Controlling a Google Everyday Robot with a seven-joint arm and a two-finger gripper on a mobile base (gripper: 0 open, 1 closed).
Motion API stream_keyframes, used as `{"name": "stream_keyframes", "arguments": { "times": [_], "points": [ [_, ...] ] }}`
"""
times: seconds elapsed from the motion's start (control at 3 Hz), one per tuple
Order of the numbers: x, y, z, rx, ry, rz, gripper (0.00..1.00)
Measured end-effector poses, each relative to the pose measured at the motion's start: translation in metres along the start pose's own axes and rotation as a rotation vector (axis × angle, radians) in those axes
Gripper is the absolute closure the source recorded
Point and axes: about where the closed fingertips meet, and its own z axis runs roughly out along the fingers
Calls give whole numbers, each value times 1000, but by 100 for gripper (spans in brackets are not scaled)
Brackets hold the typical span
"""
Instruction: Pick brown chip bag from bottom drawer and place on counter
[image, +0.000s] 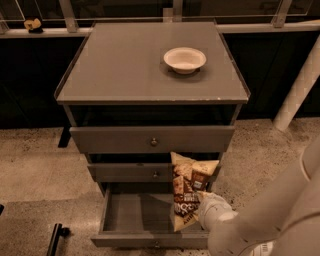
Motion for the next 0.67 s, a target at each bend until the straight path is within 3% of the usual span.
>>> {"name": "stream_keyframes", "arguments": {
  "times": [0.67],
  "points": [
    [-13, -46, -20, 83, 25, -98, 100]
  ]
}}
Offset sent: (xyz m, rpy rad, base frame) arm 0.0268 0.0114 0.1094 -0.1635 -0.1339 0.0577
